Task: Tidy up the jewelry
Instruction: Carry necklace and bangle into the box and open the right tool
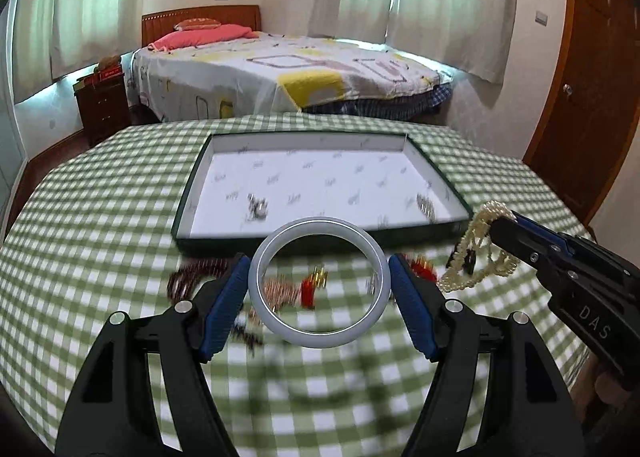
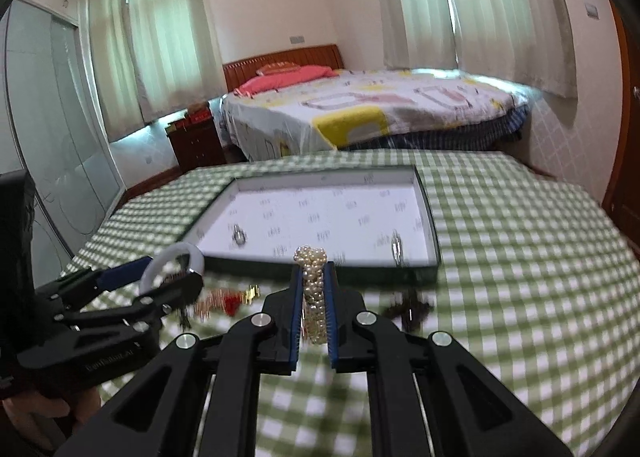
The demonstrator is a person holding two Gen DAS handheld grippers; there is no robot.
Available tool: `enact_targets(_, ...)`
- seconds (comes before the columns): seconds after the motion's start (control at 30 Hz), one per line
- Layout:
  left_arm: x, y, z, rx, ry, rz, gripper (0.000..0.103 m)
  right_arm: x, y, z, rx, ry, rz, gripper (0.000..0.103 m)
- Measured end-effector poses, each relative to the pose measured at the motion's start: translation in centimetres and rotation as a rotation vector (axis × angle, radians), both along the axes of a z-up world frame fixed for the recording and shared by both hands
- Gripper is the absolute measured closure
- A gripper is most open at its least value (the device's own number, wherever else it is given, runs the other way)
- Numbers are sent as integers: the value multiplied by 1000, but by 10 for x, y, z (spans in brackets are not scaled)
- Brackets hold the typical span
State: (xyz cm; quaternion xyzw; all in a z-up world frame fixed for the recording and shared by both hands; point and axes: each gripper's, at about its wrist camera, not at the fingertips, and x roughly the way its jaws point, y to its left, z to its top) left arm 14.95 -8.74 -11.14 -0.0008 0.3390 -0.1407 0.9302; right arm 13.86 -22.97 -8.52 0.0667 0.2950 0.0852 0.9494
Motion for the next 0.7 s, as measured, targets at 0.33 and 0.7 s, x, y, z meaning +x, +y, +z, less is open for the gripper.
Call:
enact_targets(0.33,74,-20,28,-30,-84,11,34,71,5,38,-9,-118,30,92)
enact_targets(0.7,128,-34,-43,1,92,4,34,123,-6,-29,21,50,44,92)
